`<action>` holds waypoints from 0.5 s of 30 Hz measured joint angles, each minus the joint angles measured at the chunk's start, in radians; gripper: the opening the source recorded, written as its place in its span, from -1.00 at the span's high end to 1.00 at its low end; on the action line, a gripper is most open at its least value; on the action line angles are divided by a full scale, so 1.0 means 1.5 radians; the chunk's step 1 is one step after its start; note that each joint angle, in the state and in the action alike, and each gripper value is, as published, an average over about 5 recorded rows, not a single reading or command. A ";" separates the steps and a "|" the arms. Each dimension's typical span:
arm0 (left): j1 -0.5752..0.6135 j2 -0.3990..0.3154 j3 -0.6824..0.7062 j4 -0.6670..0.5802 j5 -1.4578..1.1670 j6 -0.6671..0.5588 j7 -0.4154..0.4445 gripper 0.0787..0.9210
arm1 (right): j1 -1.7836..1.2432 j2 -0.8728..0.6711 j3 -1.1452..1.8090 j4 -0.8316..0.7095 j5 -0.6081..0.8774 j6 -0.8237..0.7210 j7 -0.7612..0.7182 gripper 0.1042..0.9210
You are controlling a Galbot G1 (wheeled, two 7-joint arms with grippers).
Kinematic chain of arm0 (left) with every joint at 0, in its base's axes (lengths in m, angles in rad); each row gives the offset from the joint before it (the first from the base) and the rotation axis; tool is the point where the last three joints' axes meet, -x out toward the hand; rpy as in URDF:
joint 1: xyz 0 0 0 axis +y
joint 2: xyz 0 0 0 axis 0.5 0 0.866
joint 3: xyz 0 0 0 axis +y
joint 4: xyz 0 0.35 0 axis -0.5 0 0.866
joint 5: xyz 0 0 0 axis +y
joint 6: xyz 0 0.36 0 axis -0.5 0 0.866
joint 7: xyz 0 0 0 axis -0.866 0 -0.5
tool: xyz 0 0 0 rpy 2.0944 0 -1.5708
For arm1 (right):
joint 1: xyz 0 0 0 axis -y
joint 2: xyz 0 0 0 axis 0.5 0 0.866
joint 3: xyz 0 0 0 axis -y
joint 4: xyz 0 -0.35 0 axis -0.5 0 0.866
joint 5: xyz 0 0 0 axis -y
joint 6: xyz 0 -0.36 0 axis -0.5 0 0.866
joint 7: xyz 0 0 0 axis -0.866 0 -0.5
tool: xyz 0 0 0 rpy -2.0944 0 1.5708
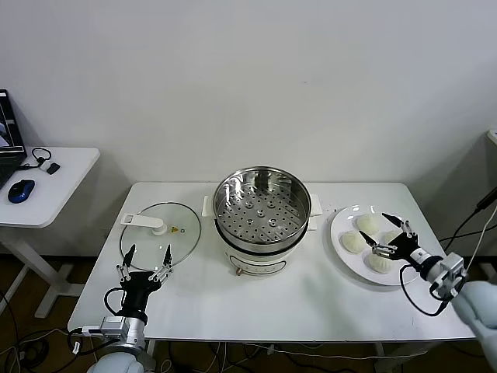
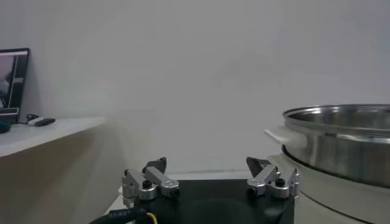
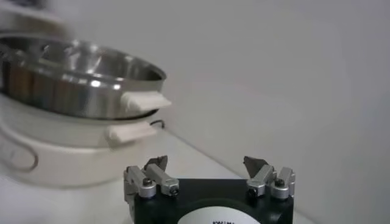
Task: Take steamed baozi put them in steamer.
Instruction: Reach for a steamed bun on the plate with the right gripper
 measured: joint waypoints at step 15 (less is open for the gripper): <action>-0.009 0.026 0.001 0.008 -0.003 -0.013 0.011 -0.77 | 0.490 -0.019 -0.400 -0.298 -0.132 0.016 -0.287 -0.76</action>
